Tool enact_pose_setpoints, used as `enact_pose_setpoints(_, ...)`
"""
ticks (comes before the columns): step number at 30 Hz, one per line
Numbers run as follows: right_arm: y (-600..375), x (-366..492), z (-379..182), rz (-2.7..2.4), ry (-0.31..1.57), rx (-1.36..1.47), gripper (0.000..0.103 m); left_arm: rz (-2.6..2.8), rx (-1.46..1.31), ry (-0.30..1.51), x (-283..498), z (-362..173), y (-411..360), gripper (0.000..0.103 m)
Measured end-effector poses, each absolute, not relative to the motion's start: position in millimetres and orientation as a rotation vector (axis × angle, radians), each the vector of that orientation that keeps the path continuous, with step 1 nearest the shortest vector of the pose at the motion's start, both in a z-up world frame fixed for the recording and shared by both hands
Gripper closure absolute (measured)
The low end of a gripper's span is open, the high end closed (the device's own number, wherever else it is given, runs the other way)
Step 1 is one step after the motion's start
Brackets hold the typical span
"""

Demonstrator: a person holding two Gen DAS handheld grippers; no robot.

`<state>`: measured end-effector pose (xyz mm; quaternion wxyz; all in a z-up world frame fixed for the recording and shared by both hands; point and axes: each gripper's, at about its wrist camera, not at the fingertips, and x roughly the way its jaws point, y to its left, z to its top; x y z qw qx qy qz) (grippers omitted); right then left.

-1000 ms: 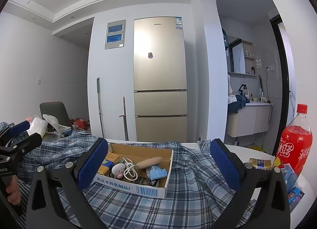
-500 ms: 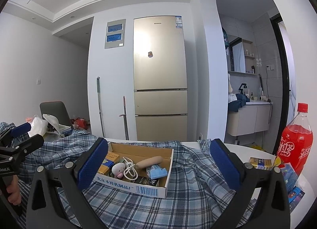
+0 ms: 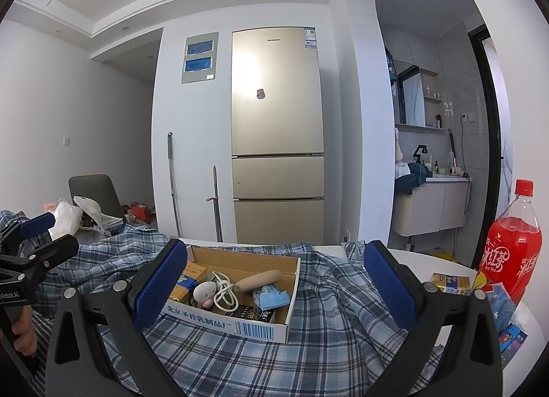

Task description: Organize soft objects

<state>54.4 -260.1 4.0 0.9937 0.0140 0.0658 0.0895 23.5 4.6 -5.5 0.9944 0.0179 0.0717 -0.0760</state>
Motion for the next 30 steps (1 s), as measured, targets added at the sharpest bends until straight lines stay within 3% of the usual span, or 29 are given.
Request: enact_pose_setpoints(30,-260.5,54.8,4.1,0.180,0.134,0.031,0.000,-0.160,0.041,0.148,23.5,-4.7,4.2,0.000)
